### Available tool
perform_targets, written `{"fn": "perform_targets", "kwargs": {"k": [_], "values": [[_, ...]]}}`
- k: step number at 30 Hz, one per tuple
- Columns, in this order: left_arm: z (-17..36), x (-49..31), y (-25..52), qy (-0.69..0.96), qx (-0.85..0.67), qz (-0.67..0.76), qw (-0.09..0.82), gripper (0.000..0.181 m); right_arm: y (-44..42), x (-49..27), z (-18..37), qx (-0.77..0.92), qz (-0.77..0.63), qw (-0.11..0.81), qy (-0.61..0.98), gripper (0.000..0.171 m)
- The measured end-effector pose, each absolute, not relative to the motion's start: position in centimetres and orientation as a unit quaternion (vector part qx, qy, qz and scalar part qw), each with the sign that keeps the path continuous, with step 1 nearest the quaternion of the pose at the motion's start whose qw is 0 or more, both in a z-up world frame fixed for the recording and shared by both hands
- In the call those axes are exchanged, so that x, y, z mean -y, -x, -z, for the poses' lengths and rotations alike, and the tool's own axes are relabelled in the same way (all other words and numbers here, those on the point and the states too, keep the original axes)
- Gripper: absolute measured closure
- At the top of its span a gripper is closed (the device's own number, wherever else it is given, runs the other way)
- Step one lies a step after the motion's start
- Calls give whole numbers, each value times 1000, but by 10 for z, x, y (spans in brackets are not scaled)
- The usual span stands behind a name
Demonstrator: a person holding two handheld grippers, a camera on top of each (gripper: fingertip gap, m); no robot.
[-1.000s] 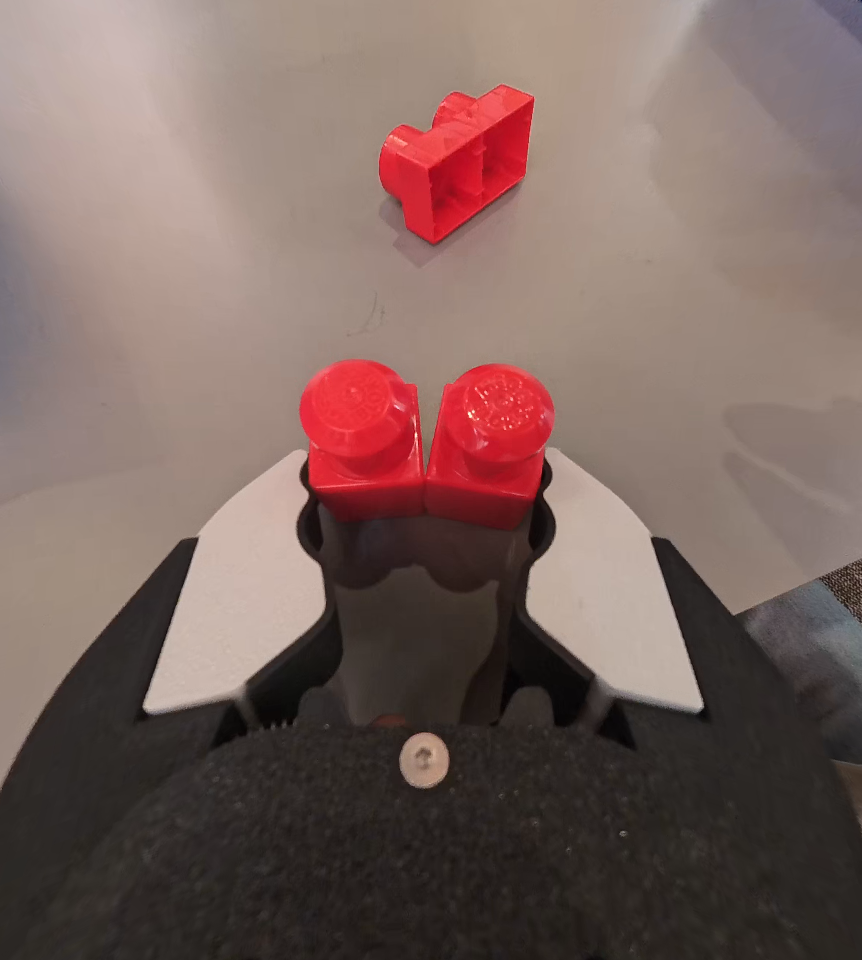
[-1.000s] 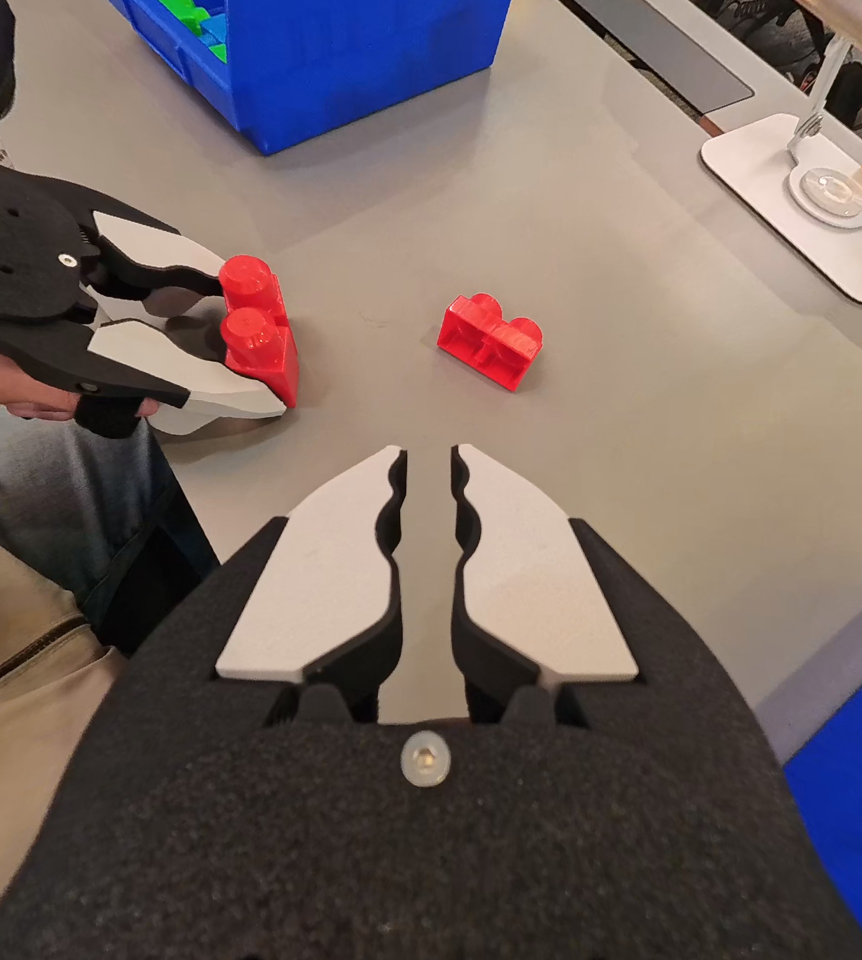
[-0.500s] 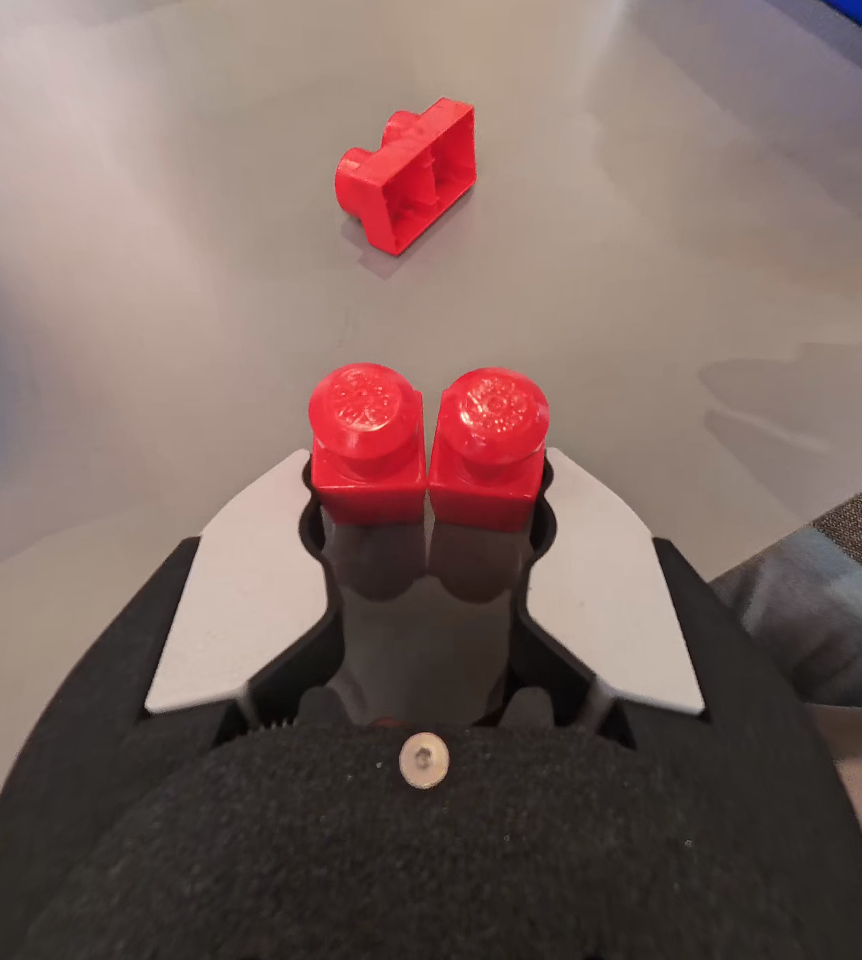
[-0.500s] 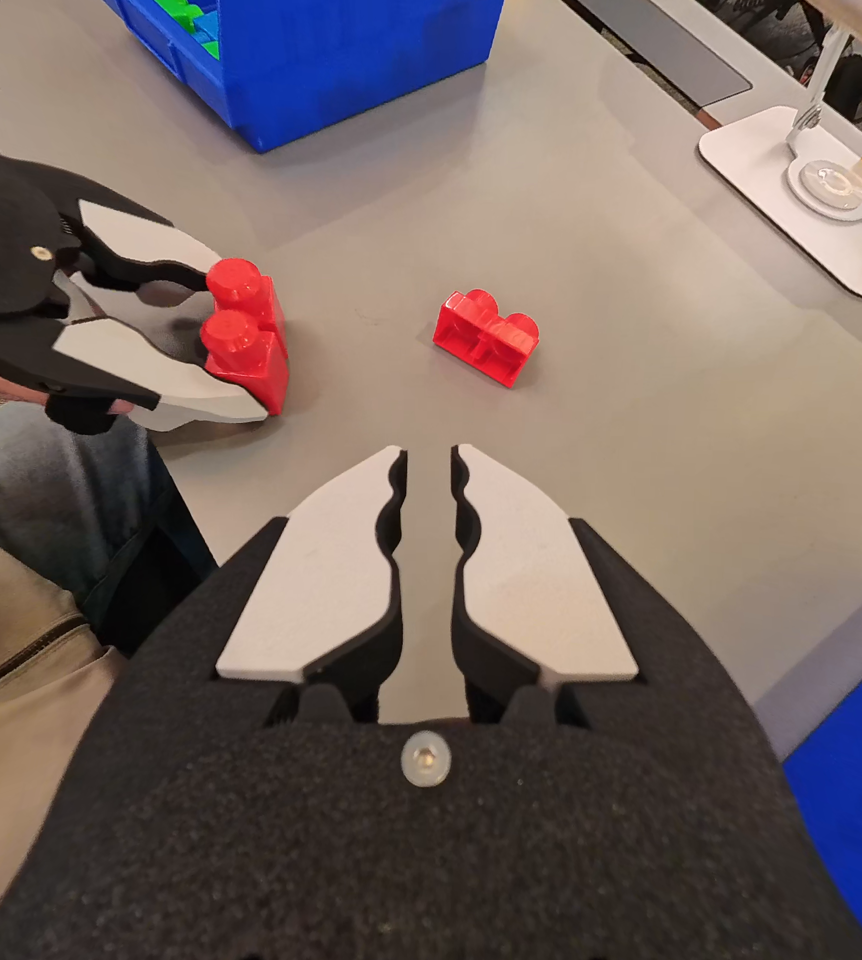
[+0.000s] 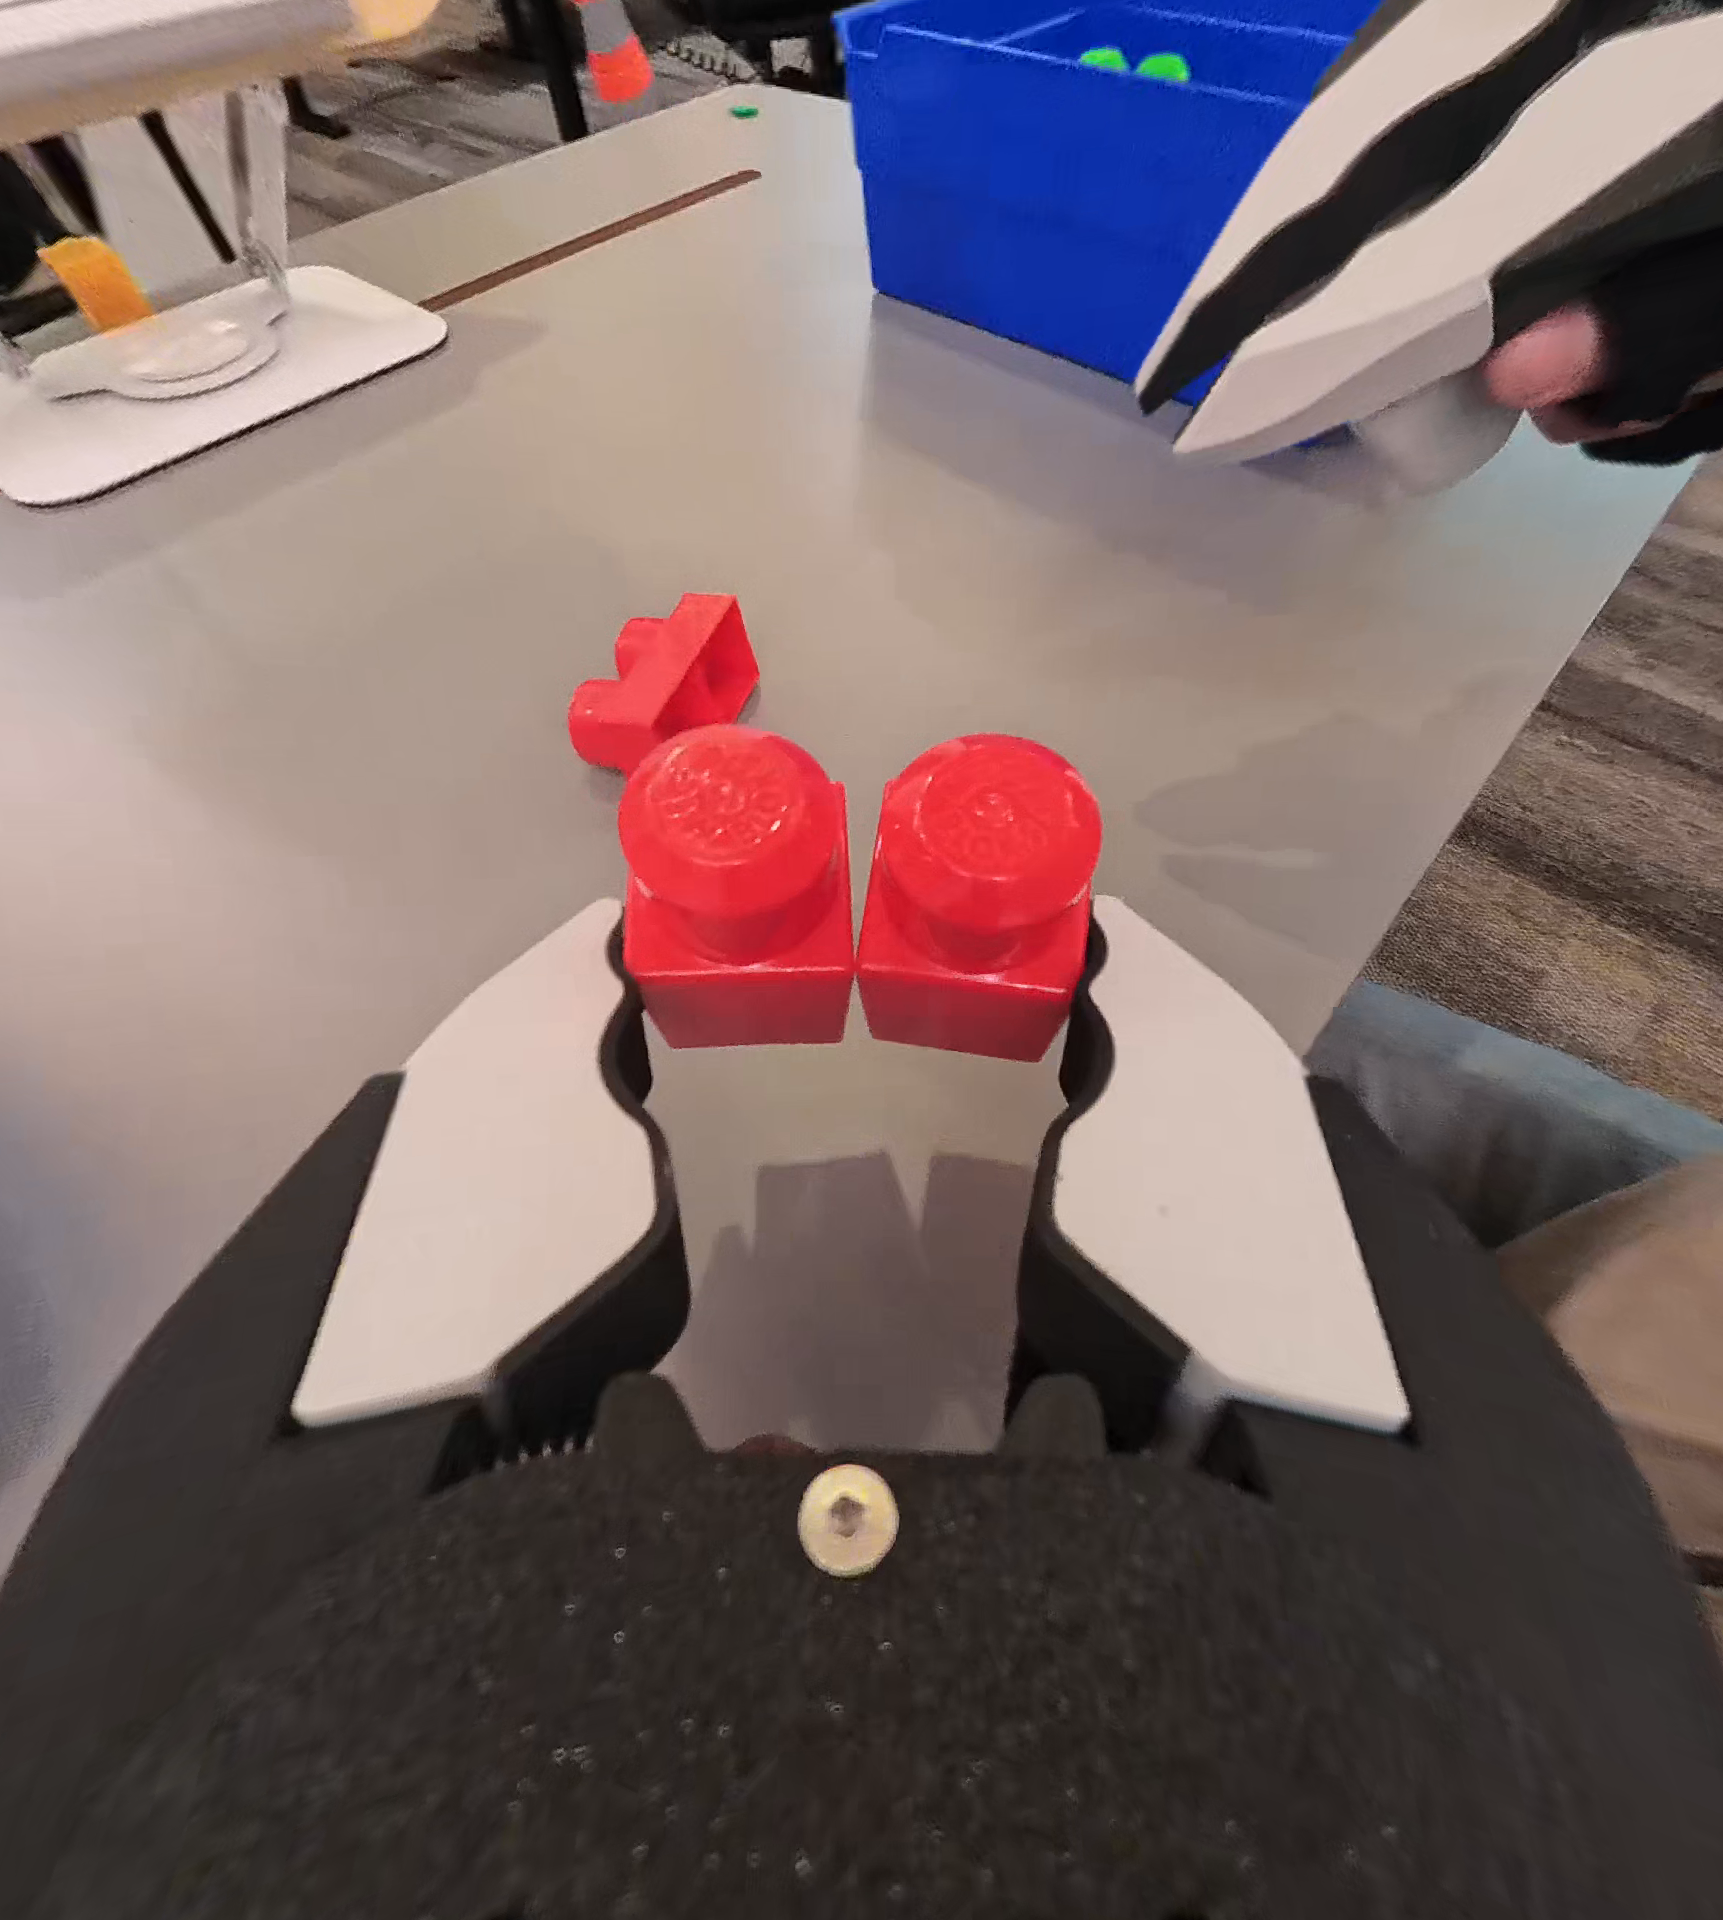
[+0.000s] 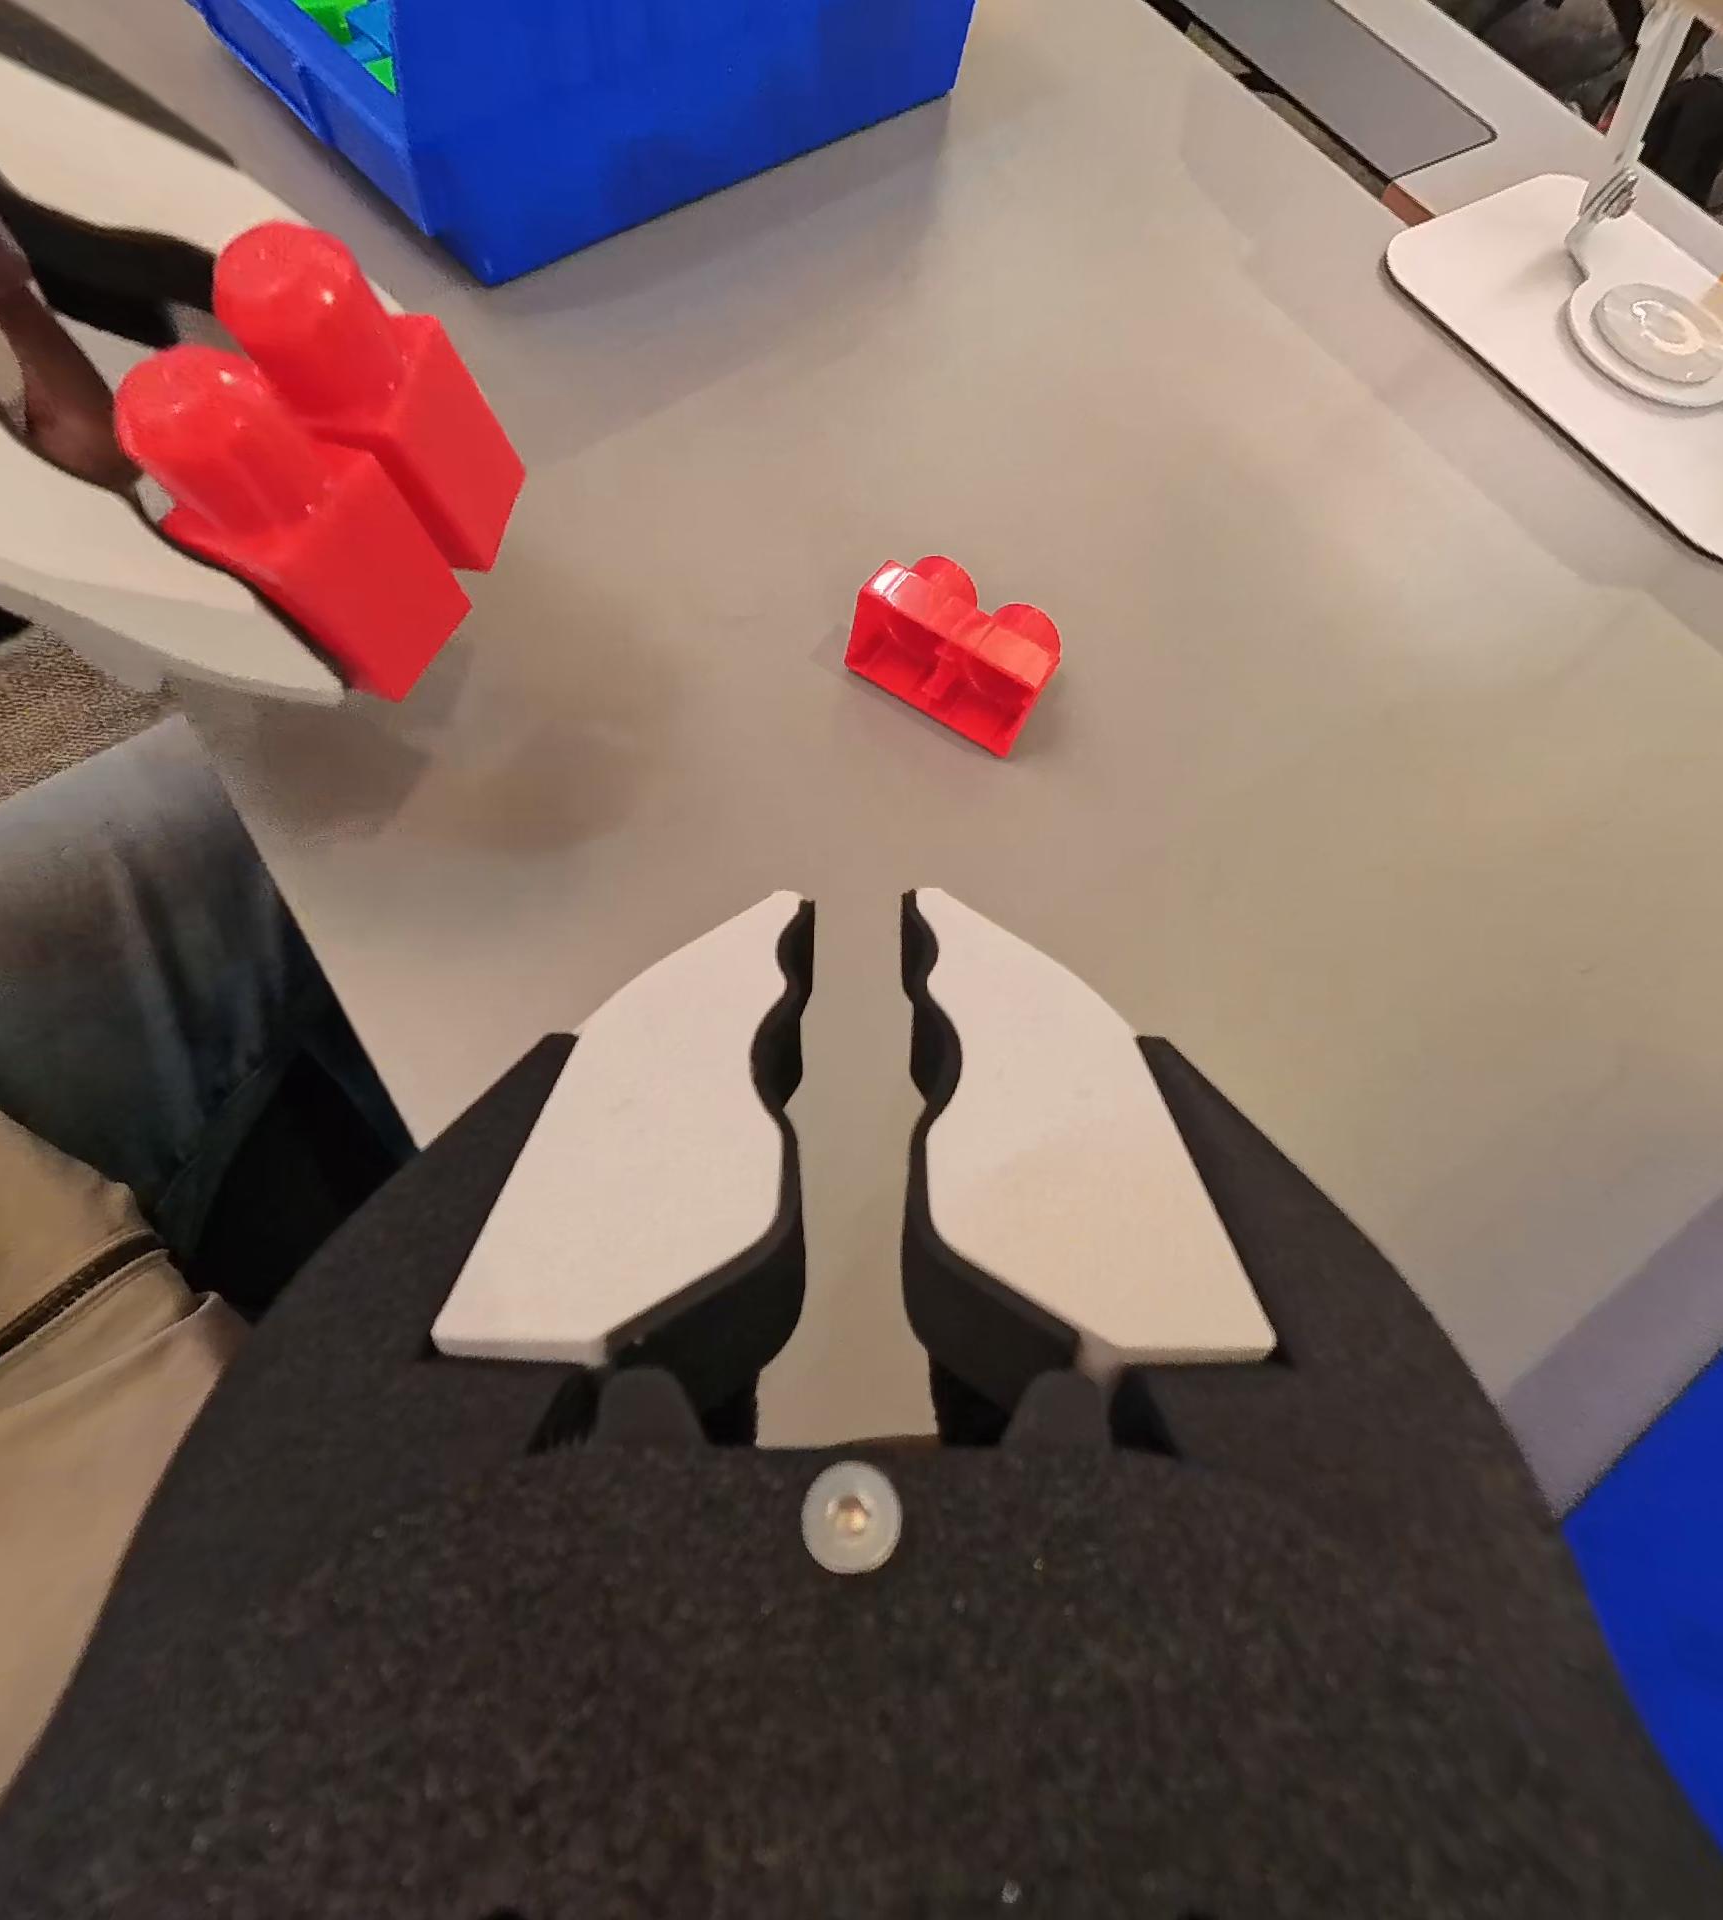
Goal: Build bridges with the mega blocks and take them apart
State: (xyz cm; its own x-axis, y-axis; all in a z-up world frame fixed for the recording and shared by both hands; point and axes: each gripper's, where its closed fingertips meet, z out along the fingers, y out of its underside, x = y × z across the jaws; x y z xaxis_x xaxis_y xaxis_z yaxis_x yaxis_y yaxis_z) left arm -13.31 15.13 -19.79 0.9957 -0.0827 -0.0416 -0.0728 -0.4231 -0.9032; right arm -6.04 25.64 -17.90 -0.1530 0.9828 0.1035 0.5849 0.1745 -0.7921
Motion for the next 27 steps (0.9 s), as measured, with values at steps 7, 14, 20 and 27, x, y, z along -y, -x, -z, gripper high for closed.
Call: {"fn": "perform_targets", "kwargs": {"k": [7,14,20,27], "values": [[213,-167,186,872,-66,-50,483,104,92,-261,191,695,-304,319,568,145],[224,-168,194,880,-73,-12,469,104,162,-290,231,756,-241,282,539,127],[230,-162,189,880,-80,-8,468,104,177,-293,240,814,-248,266,453,130],[239,-159,182,883,-83,7,462,104,181,-298,243,841,-219,265,417,144]]}}
